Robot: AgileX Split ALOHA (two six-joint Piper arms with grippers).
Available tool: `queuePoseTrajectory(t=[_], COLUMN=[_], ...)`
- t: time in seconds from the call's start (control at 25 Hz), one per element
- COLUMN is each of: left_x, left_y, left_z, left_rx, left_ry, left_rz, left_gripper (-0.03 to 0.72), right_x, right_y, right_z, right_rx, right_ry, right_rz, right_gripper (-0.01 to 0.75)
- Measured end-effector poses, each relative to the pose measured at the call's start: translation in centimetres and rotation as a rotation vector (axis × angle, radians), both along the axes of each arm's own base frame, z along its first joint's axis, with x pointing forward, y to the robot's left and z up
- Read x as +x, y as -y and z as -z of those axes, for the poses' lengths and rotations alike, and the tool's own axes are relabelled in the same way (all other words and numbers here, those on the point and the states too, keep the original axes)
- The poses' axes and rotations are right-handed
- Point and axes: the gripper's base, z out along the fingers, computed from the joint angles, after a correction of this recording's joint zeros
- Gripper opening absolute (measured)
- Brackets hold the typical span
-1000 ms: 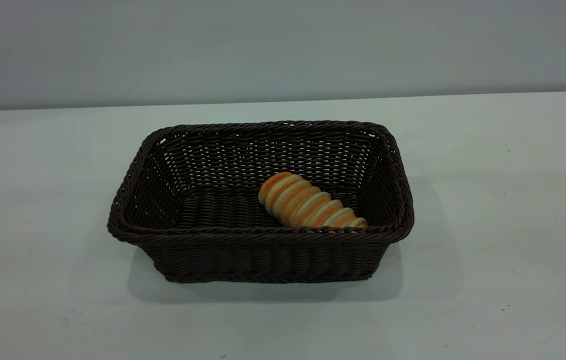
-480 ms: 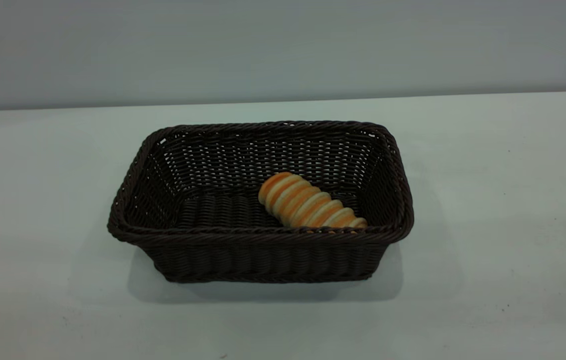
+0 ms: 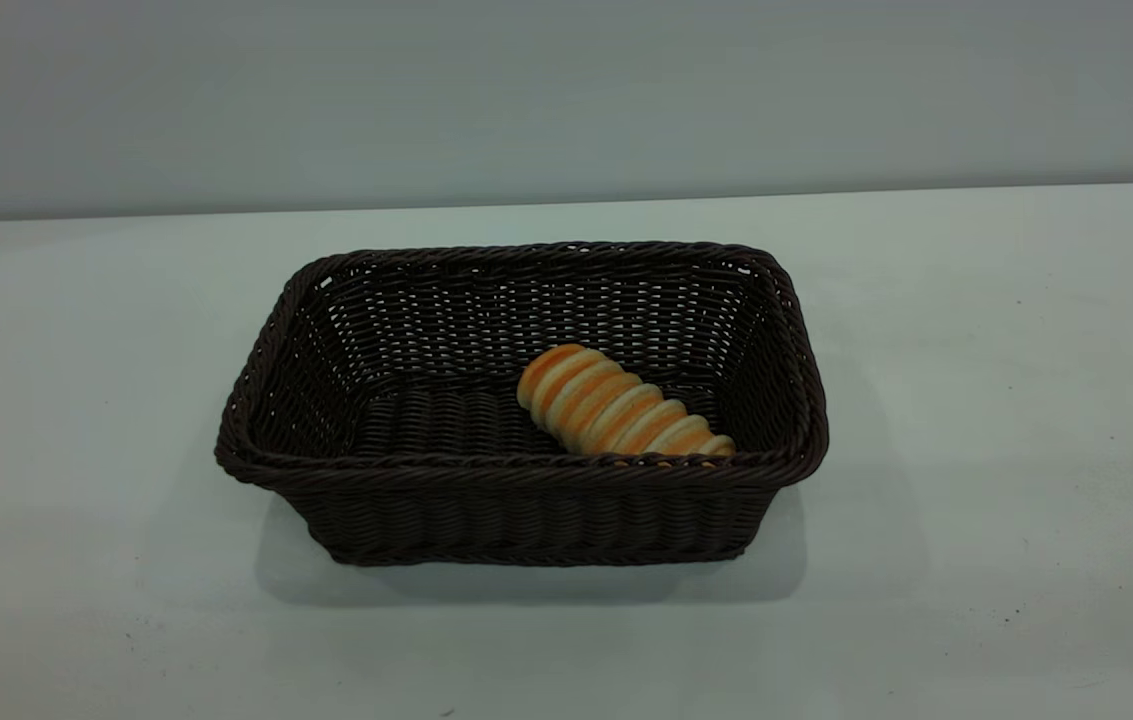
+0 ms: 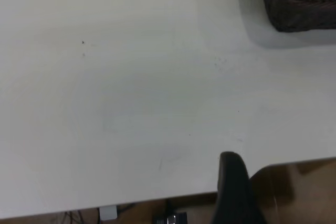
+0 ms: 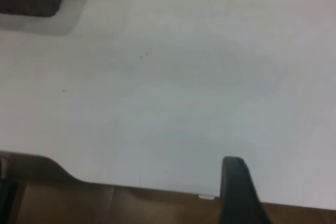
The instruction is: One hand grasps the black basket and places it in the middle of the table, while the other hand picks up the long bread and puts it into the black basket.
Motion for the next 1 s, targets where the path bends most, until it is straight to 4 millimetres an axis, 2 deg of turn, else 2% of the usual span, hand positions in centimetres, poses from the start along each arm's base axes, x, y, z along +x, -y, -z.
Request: queuePoseTrajectory(t=[0.48,1.0], left_x=[0.1,0.1], left_y=[-0.1,-0.1], left_z=[0.3,0.3], left_rx=[0.014,0.015], left_ry=[-0.009,-0.009], left_rz=[-0.009,-0.009], left_gripper=[0.531,0.531], right_x=[-0.7,-2.5], right_y=[0.1,0.2], right_z=[-0.1,-0.2], right_rx=[0.001,0.009], right_ry=[0.045,0.16], right_rz=[0.011,0.011], right_gripper=[0.421,0.421])
